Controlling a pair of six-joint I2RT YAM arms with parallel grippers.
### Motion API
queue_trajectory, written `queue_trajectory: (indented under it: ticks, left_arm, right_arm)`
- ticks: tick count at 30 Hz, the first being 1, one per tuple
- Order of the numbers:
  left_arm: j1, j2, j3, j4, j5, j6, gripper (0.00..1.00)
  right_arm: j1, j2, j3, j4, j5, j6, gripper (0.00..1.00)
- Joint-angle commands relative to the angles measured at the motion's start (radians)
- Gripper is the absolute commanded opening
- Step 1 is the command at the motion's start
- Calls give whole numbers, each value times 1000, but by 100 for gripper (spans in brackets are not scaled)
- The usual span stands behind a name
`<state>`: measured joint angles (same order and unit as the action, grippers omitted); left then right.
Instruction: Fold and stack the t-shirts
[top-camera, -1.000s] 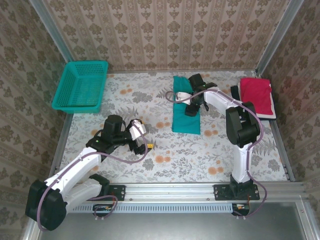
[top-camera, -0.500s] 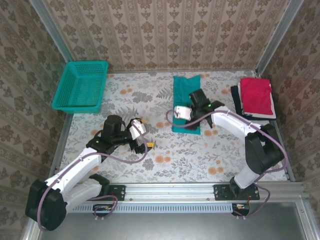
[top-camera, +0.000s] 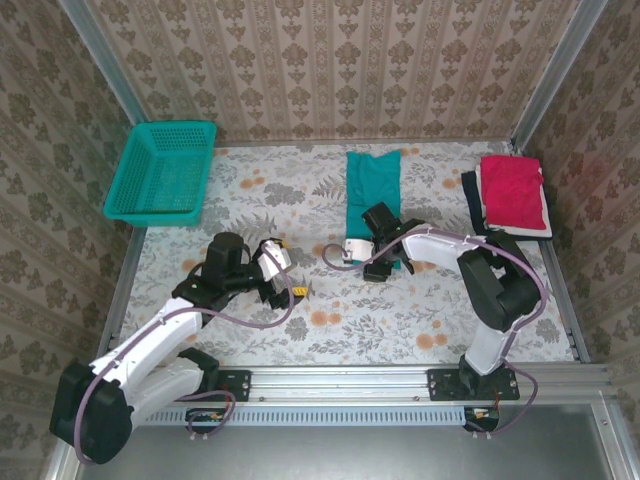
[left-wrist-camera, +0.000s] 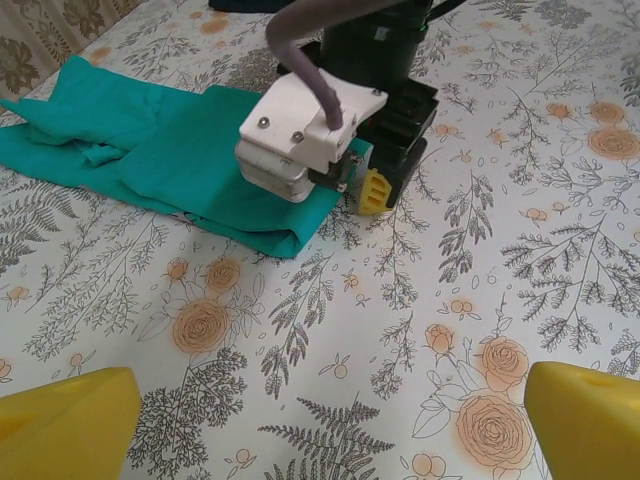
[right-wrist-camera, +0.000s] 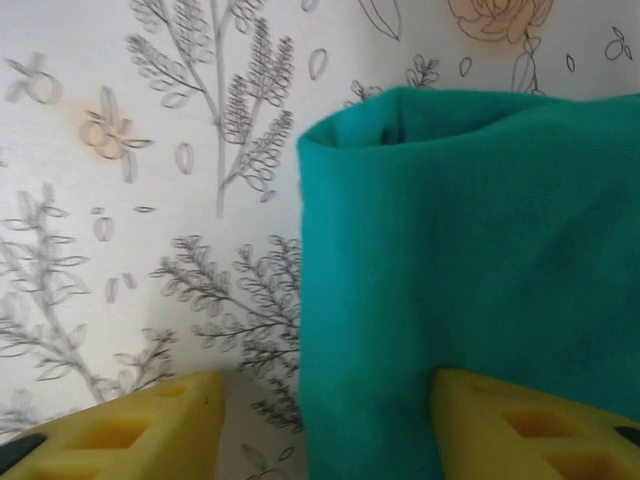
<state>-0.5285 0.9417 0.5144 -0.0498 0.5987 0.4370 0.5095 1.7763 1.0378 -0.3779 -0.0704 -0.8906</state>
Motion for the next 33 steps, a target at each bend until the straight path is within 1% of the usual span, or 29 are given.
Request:
queue_trajectory:
  ticks: [1,3,4,5,6,7,8,10,12,16,19,22,23,26,27,30,33]
  left_arm:
    - [4,-25,-23,26,11,-24,100]
    - [5,-35,-26,25,9,-27,100]
    - [4,-40,-29,25,5,-27,100]
    - [4,-45,-32,24,3,-29,100]
    - [4,-50,-36,25,1,-28,100]
    - [4,-53,-38,27,-1,-28,100]
    - [4,-54,-42,32,-7,-31,100]
    - [5,-52,-49,53,-27,-50,100]
    - [5,-44,-59,107,-79,-100,100]
    - [14,4,-74,230,-205,-278,100]
    - [20,84,-35,275,-358,-517,100]
    - [23,202,70,211,-468,-788,100]
    - [23,245,112,185,-482,-867,100]
    - [9,392,202,184,-483,-1016,100]
    - [4,442,228,199,-469,-1067,99]
    - [-6,595,336,176,-418,-1208,94]
    - [-24,729,427,190,-383,-1301,90]
  right_arm:
    - [-10,47,42,46,61,5,44]
    - [-11,71,36,72,101,1,31]
    - [-11,76,32,80,111,-2,27]
    - [-12,79,27,88,117,-3,21]
    - [-11,76,21,95,120,1,11]
    - [-10,68,17,94,116,5,3]
    - [-10,54,11,86,101,12,0]
    - [-6,10,-3,72,64,30,0]
    - [1,-46,-25,36,17,55,0]
    - [33,-161,-86,-28,-37,112,0]
    - [76,-248,-138,-86,-54,156,0]
    - [113,-342,-185,-140,-79,197,0]
    - [126,-374,-196,-153,-87,210,0]
    - [159,-458,-212,-231,-106,239,0]
    - [167,-477,-212,-254,-111,246,0]
    - [193,-510,-205,-327,-115,258,0]
    - [207,-534,-206,-358,-108,271,0]
